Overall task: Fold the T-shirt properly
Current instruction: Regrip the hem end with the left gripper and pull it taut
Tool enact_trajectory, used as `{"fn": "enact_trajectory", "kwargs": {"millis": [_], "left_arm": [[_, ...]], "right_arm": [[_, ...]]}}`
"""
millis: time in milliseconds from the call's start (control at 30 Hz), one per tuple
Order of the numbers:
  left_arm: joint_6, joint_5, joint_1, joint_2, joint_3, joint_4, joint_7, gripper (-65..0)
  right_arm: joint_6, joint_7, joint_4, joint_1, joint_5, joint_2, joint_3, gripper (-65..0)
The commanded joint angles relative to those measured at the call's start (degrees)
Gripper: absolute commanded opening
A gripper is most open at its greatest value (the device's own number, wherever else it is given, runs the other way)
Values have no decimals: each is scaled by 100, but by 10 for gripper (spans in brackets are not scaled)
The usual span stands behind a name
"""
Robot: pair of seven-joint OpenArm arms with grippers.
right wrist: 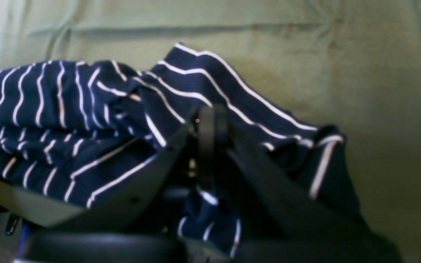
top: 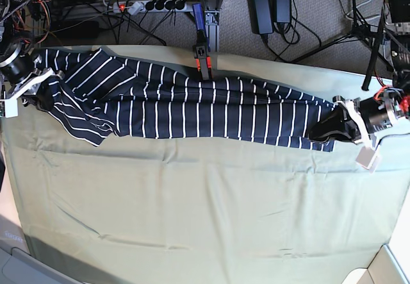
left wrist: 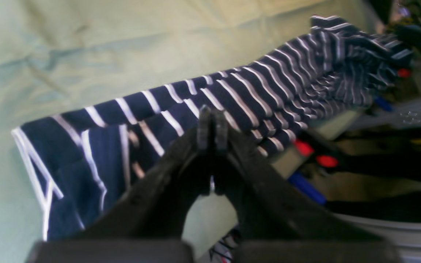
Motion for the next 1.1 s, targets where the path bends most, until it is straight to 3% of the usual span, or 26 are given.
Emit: {"fn": "enact_trajectory", "kwargs": {"millis": [0, 167, 400, 600, 733, 800, 967, 1067], "left_arm": [[-113, 33, -52, -98, -48, -9, -264, -650], [-113, 807, -101, -87, -46, -861, -1187, -650], [-113, 914, -170, -83, -46, -1884, -1381, -650], [-113, 1521, -188, -87, -48, -2214, -2262, -650], [-113, 1504, -380, -92, -50, -2214, -2258, -649], [-113, 1502, -468, -90, -50, -2214, -2234, -600], [-113, 1480, -516, -85, -50, -2214, -2059, -321], [-113, 1349, -505, -87, -50, -2214, -1812, -306]], "right_arm": [[175, 136, 72, 15, 85, 94, 57, -650], [175, 129, 72, 13, 85, 94, 57, -650], [175, 133, 72, 15, 87, 94, 57, -650], [175, 131, 72, 13, 85, 94, 57, -650], [175, 129, 72, 11, 85, 94, 57, -650], [175, 81, 72, 9, 85, 94, 57, -650], [175, 66, 72, 15, 85, 94, 57, -650], [175, 68, 72, 13, 85, 94, 57, -650]]}}
